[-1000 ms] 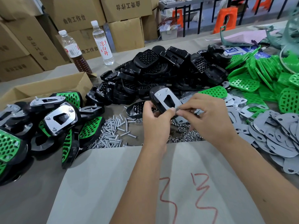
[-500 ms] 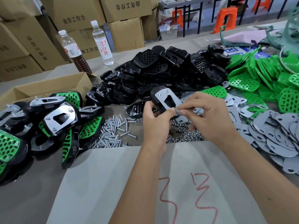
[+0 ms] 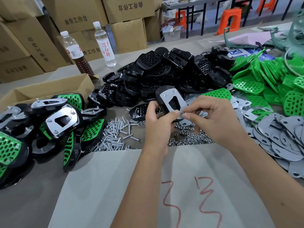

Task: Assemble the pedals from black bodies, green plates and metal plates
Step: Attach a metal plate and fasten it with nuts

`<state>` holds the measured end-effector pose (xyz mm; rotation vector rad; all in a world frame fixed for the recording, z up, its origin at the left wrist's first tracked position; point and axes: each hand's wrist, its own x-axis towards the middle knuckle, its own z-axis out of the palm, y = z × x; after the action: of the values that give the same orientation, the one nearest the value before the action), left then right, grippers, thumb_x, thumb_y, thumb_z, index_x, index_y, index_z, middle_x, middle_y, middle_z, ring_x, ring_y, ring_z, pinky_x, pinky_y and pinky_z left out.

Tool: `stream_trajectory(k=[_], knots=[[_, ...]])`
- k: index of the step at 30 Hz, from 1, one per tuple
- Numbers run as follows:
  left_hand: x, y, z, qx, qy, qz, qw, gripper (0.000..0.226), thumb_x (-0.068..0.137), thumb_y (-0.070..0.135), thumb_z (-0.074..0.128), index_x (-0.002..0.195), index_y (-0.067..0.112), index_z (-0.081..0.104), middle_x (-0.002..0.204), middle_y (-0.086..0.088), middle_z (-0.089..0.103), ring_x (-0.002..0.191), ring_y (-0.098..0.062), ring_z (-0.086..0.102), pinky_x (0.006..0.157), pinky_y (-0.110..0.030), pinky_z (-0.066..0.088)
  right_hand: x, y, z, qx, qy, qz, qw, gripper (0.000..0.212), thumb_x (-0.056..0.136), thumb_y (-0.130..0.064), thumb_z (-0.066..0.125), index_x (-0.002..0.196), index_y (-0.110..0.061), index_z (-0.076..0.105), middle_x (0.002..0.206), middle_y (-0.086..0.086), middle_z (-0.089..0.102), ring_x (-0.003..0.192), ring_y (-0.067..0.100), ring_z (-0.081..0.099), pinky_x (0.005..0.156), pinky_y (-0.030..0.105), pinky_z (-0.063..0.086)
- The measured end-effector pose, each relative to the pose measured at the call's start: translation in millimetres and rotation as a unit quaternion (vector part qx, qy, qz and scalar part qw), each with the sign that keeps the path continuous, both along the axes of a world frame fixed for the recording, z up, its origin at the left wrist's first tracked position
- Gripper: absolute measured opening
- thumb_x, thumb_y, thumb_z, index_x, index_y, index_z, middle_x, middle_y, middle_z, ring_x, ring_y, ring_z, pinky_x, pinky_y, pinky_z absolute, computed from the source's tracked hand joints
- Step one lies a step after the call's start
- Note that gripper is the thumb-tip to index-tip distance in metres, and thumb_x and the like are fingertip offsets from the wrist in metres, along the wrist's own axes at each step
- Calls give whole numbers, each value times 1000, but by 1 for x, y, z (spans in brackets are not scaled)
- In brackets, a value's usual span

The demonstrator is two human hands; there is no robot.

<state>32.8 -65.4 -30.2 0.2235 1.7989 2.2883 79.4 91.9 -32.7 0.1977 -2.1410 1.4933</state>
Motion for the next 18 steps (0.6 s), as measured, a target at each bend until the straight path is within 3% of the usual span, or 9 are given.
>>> stream_trajectory(k=[4, 8, 12, 15, 18], knots=[[-1, -2, 3, 0, -1, -22, 1000, 21, 80, 11, 72, 94, 22, 61, 76, -1, 69, 42, -4, 52, 54, -28, 52, 0, 1, 1, -10, 2, 31, 999, 24, 85, 8, 79, 85, -15, 81, 85, 6, 69, 66, 29, 67, 47, 41, 61], [-6, -5, 4, -5, -14, -38, 999, 21, 71, 15, 71, 89, 18, 60, 76, 2, 68, 45, -3, 50, 45, -18, 38, 1, 3, 0, 22, 0, 44, 999, 20, 86, 10, 78, 89, -10, 81, 86, 7, 68, 63, 29, 68, 48, 42, 61], [-9, -7, 3, -3, -17, -44, 999, 19, 71, 13, 70, 86, 19, 60, 79, 2, 69, 52, -6, 51, 43, -17, 34, -1, 2, -1, 61, 3, 20, 998, 19, 87, 5, 79, 91, -13, 82, 86, 6, 67, 60, 29, 68, 46, 43, 59], [-10, -7, 2, -6, -19, -37, 999, 19, 72, 14, 70, 86, 20, 60, 83, 1, 69, 55, -7, 51, 45, -19, 34, 0, 0, -2, 86, 11, 3, 996, 14, 88, -1, 80, 92, -14, 83, 88, 7, 68, 57, 25, 69, 44, 39, 58], [-10, -6, 1, -6, -16, -27, 999, 20, 72, 15, 70, 89, 21, 62, 89, -1, 69, 59, -7, 54, 46, -18, 36, 1, -1, -1, 98, 23, -6, 995, 13, 87, -1, 81, 91, -12, 83, 85, 7, 67, 58, 19, 68, 43, 27, 57]])
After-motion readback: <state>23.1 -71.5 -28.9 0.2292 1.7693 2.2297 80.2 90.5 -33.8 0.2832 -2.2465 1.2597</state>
